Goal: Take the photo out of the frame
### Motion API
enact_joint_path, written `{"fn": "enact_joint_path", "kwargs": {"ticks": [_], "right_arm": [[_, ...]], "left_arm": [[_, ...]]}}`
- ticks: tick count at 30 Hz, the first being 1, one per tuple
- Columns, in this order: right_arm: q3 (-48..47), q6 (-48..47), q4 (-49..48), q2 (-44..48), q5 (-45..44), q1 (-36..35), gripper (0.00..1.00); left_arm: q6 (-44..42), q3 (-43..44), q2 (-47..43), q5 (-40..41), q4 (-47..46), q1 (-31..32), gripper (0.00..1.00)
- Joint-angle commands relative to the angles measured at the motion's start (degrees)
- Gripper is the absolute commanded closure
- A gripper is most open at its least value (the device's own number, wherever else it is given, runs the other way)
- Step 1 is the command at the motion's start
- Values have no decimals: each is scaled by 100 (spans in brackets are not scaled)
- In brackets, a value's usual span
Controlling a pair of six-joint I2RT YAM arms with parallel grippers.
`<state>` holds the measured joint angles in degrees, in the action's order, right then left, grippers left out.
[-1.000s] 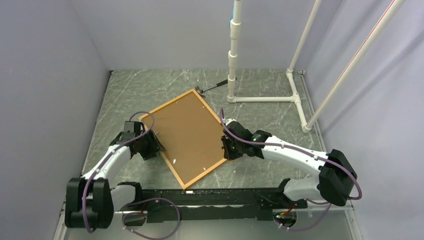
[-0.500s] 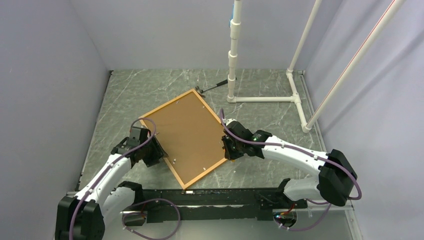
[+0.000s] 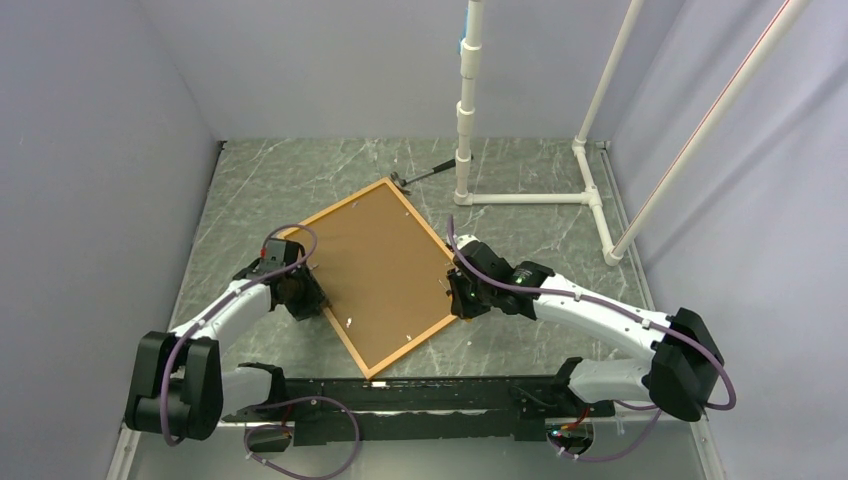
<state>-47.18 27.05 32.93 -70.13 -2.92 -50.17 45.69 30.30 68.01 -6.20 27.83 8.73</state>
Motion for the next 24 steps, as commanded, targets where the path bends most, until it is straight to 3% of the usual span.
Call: {"fn": "enact_joint_path", "kwargs": {"ticks": [1,7,11,17,19,24], "right_arm": [[-145,-65,-65,27,57,25,100],[-375,-477,51,-503,795,21,100],[-512,-540,223,-551,948,24,100],[-658,369,559,-460,233,109,100],[-538,675,481,-338,-22,231,100],[-411,754,422,-10,-182,362,100]], "left_arm": [[-341,83,250,249,-265,-60,59],[-429,-51,337,65,-451,-73,69],[-292,-203,223,-85,-552,-73,85],[868,-1066,-272,-521,-1020,106,98],[1335,-1289,-540,-556,-1164,372,95],[1237,-1054,-1147,-431,-615,765,67]]}}
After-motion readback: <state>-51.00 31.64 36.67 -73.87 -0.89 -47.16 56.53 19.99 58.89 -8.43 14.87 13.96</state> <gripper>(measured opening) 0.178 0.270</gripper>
